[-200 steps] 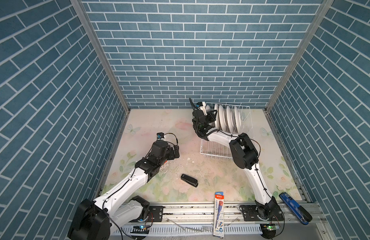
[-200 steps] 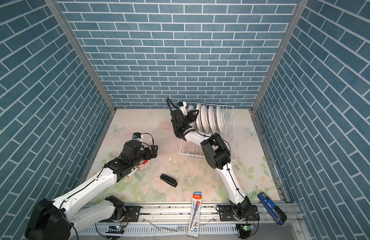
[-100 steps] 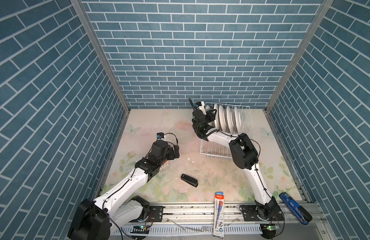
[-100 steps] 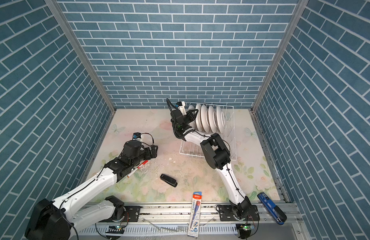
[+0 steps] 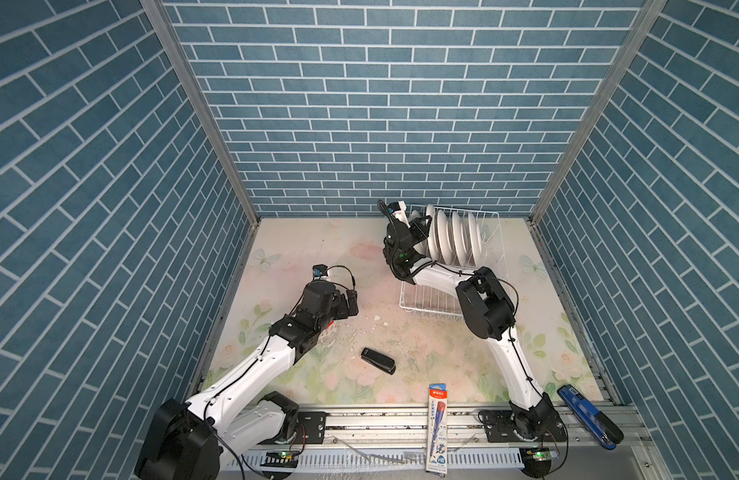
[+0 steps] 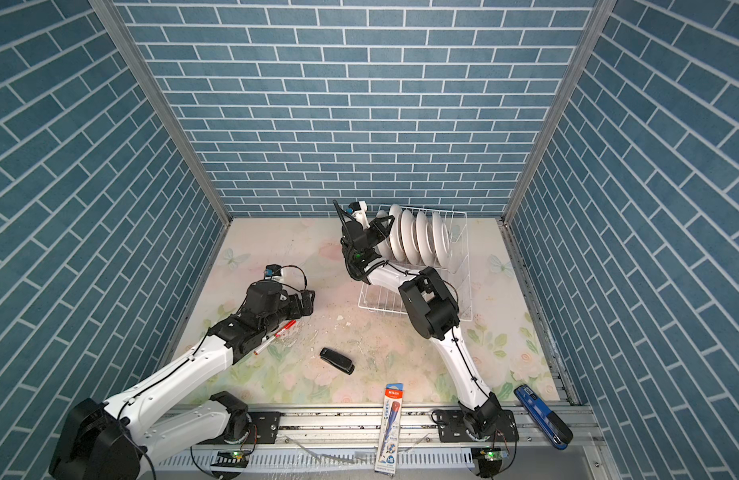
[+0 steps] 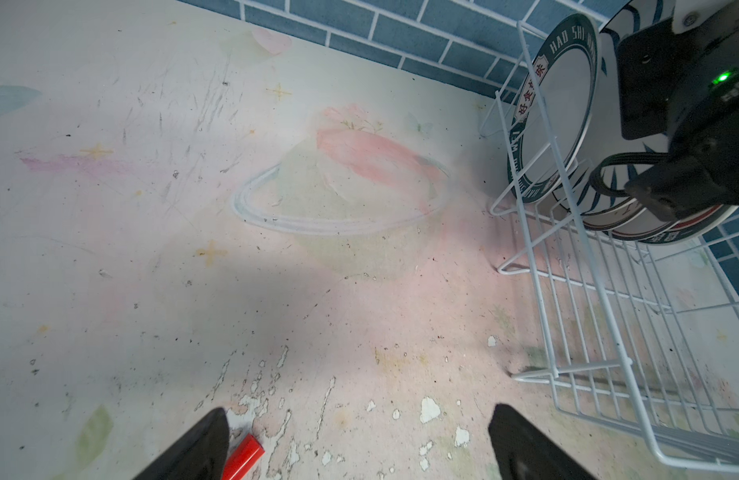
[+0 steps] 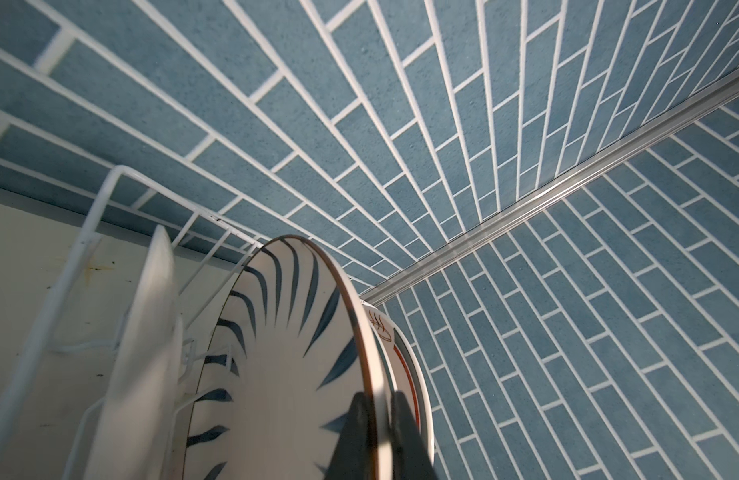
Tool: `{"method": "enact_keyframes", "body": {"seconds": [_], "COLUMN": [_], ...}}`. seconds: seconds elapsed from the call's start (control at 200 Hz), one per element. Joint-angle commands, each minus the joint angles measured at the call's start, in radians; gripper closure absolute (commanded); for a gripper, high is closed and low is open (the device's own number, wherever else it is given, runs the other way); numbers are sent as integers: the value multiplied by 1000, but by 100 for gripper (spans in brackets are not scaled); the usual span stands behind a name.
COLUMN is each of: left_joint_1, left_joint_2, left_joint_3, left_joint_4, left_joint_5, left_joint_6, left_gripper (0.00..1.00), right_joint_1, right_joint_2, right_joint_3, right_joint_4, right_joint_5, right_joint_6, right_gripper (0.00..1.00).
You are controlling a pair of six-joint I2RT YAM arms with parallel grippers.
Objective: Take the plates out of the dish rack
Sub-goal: 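Close the right gripper on the blue-striped plate rim and start lifting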
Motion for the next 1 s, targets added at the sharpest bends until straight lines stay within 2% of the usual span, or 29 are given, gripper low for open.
{"method": "enact_keyframes", "body": {"seconds": [0.0,0.175,0.335,0.64,0.995], "left_joint_1": [-5,-5,-6,-5,-6], "left_joint_2": [-13,-16,-19,-22,-31], "left_joint_3": [23,23,22,20,14], "left_joint_4": [-17,-20,-20,-21,-21], "left_joint_5": [-9,-11,-11,-13,-10], "left_joint_6": [11,12,11,11,8], "left_gripper": [0,0,0,0,0], "right_joint_1": [15,24,31,44,56], "right_joint_2": [-76,-81,-70,-90,-84], "right_joint_3": [10,16,35,38,70], "right_joint_4": [116,124,163,168,300], "right_joint_5": [-11,-17,-29,-49,-60], "right_joint_6": [-60,-81,-152,-183,-296], "right_gripper": [100,100,100,100,100]}}
